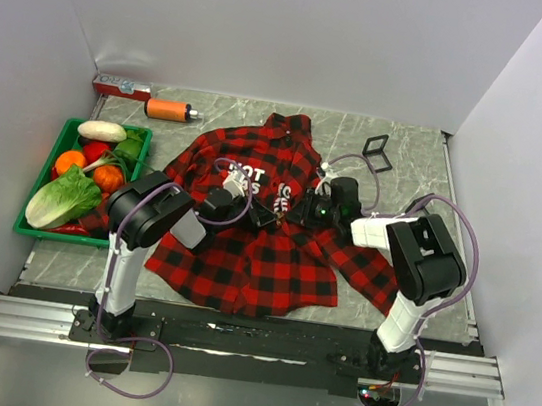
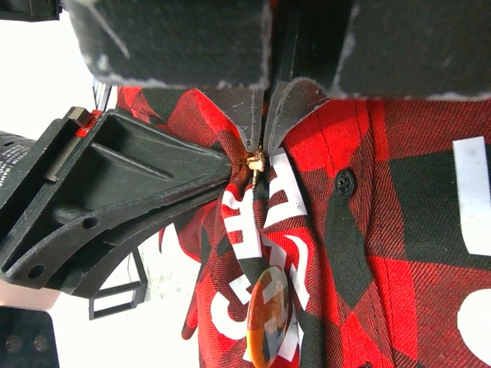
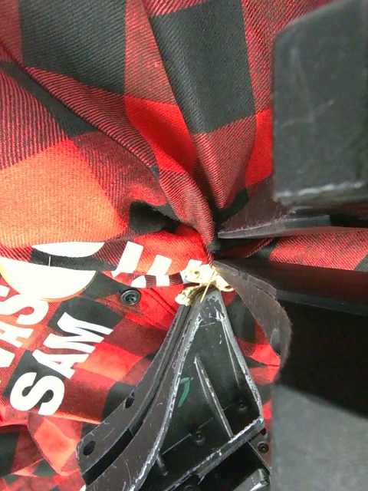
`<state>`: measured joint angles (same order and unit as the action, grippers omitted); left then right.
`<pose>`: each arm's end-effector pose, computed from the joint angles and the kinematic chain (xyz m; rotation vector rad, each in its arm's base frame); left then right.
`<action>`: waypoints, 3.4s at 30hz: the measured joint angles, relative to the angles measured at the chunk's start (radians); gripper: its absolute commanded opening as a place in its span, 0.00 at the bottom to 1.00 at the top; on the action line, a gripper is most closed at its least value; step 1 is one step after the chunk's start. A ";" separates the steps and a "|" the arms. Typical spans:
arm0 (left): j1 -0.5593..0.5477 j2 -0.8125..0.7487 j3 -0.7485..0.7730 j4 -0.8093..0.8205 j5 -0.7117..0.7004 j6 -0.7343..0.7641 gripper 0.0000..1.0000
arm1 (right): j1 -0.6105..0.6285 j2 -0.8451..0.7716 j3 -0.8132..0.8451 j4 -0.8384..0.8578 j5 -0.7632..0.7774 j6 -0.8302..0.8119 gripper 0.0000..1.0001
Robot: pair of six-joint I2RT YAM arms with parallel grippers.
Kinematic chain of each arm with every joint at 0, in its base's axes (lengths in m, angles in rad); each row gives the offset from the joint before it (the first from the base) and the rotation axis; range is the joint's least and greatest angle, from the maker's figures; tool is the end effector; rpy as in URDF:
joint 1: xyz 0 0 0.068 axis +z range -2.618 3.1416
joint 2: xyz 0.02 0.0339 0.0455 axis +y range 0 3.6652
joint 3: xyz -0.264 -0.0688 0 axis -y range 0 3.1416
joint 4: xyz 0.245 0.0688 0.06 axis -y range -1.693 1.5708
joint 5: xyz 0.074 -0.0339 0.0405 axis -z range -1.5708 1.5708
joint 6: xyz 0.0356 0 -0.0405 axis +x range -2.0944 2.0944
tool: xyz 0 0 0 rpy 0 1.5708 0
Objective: Pin the brooch onto the clothing
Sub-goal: Cross the clothing with brooches at the center of the board.
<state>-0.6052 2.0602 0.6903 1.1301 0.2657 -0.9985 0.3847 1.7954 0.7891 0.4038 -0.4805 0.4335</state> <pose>0.2883 -0.2108 0.0927 -0.1868 2.0214 -1.3265 0.3160 0.1457 0.1362 -0.2346 2.2537 0.9752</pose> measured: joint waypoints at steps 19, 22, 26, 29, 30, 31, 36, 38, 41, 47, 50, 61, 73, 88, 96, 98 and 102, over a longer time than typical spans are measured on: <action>0.009 0.017 0.000 0.024 0.016 0.015 0.01 | 0.011 0.027 0.011 0.029 0.003 0.008 0.23; 0.011 0.019 0.000 0.028 0.020 0.019 0.01 | 0.013 0.031 0.016 0.028 0.007 0.008 0.23; 0.013 0.021 0.000 0.031 0.025 0.029 0.01 | 0.020 0.040 0.032 0.025 0.016 0.007 0.22; 0.014 0.023 0.000 0.033 0.026 0.037 0.01 | 0.026 0.042 0.039 0.016 0.026 0.003 0.22; 0.014 0.023 0.000 0.033 0.026 0.038 0.01 | 0.027 0.042 0.042 0.010 0.028 0.003 0.22; 0.014 0.023 0.000 0.033 0.026 0.040 0.01 | 0.028 0.042 0.045 0.006 0.030 0.001 0.22; 0.014 0.026 0.001 0.036 0.026 0.044 0.01 | 0.033 0.044 0.052 -0.004 0.042 -0.002 0.22; 0.014 0.026 0.002 0.036 0.026 0.045 0.01 | 0.035 0.045 0.058 -0.010 0.048 -0.005 0.22; 0.014 0.028 0.007 0.036 0.025 0.048 0.01 | 0.037 0.048 0.063 -0.013 0.056 -0.006 0.22; 0.014 0.029 0.013 0.033 0.026 0.063 0.01 | 0.039 0.048 0.063 -0.011 0.068 -0.006 0.22; 0.014 0.029 0.013 0.033 0.026 0.062 0.01 | 0.039 0.050 0.063 -0.008 0.068 -0.005 0.22; 0.014 0.029 0.013 0.025 0.020 0.043 0.01 | 0.036 0.044 0.058 -0.006 0.055 -0.008 0.27; 0.025 0.034 0.012 0.026 0.050 0.013 0.01 | 0.015 0.036 0.002 0.078 -0.005 0.015 0.31; 0.029 0.045 0.013 0.041 0.067 0.010 0.01 | 0.010 0.037 0.001 0.077 -0.018 0.016 0.30; 0.031 0.045 0.015 0.039 0.073 0.014 0.01 | 0.013 0.042 0.014 0.060 -0.009 0.007 0.29; 0.032 0.045 0.016 0.037 0.075 0.015 0.01 | 0.016 0.042 0.020 0.048 -0.004 0.003 0.29; 0.033 0.045 0.017 0.034 0.077 0.016 0.01 | 0.024 0.043 0.035 0.022 0.011 -0.009 0.29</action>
<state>-0.5724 2.1052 0.7074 1.1645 0.3428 -0.9829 0.4084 1.8385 0.8246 0.4255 -0.4698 0.4248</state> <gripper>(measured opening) 0.030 0.291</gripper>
